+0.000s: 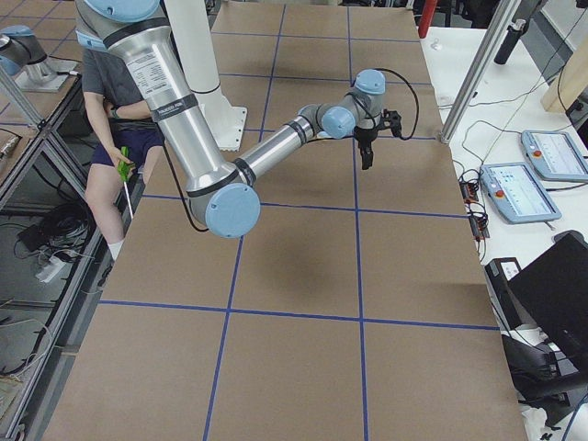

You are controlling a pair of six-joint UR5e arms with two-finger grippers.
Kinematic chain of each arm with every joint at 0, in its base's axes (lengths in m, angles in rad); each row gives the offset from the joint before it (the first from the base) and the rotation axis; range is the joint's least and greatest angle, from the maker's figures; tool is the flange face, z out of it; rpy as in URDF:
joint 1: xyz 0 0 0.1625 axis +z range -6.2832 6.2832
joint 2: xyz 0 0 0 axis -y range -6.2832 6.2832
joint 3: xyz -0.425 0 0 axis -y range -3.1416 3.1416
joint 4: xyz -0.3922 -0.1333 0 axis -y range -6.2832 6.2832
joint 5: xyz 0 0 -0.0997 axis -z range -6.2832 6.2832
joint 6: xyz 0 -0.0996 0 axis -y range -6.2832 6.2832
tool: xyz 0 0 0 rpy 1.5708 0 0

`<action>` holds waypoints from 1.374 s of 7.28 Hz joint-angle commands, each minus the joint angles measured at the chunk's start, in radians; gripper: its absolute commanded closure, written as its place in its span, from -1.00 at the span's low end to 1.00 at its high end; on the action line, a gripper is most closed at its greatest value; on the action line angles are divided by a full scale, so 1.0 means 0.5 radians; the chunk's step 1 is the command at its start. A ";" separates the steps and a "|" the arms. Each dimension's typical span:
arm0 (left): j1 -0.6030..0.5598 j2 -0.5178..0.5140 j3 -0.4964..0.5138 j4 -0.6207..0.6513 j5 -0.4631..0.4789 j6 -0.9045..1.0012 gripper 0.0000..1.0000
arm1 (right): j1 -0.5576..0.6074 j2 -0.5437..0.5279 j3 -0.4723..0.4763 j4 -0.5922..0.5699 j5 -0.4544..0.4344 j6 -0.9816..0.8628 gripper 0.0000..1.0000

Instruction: Place and press bell with both arms

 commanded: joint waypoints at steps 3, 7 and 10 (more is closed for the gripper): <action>0.029 -0.001 0.014 -0.043 -0.002 0.008 -1.00 | 0.730 -0.693 -0.012 0.008 0.167 -1.130 -1.00; 0.029 0.017 0.017 -0.037 -0.002 0.008 -1.00 | 1.001 -1.123 -0.015 0.020 0.130 -1.347 -1.00; 0.029 0.023 0.035 -0.043 -0.005 0.005 -1.00 | 1.002 -1.124 -0.030 0.023 -0.026 -1.347 -1.00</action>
